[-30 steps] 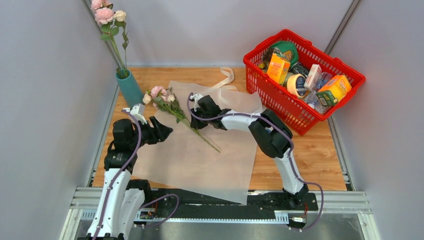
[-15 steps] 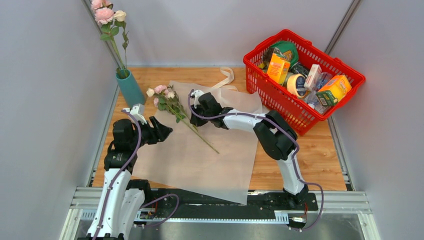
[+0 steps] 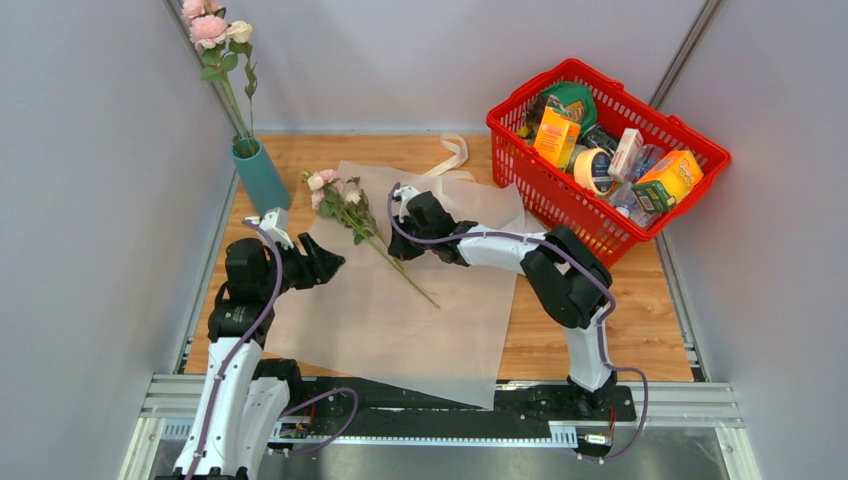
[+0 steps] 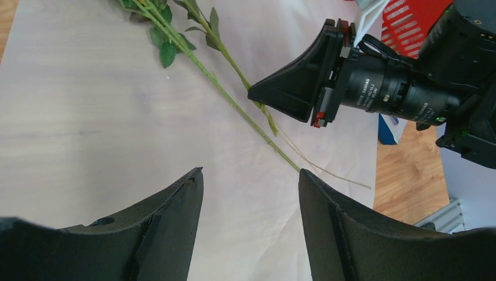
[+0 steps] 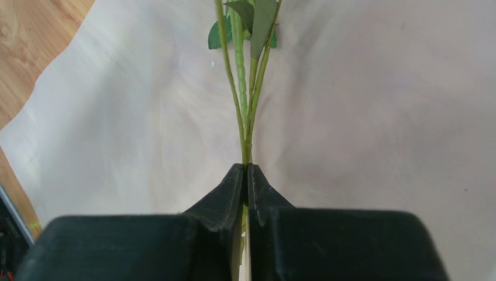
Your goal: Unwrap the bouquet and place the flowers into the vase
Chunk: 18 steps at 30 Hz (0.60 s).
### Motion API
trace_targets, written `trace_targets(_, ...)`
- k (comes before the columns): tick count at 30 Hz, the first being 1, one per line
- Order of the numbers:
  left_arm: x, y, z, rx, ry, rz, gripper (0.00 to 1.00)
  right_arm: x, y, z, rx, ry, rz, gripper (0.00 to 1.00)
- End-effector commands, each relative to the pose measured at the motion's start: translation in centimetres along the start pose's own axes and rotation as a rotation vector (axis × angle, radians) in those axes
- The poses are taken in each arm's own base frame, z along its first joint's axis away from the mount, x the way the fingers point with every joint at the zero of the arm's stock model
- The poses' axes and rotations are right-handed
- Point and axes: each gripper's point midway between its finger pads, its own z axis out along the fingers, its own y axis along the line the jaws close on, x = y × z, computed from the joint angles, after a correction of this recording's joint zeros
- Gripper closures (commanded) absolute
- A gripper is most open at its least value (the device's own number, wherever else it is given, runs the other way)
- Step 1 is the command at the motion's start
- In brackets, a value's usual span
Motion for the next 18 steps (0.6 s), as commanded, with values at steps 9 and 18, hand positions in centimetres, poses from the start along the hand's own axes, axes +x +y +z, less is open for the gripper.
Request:
trace_targets(9,-1.6,-1.2,-0.4,0.029,-0.031,0.038,0.32,-2.1,0.3,-2.5,0.03,-0.117,0.033,0.85)
trace_targets(18,-1.7,-1.2,-0.4,0.027,-0.036,0.042,0.31,-2.7,0.4,-1.1,0.021,-0.114,0.014,0.9)
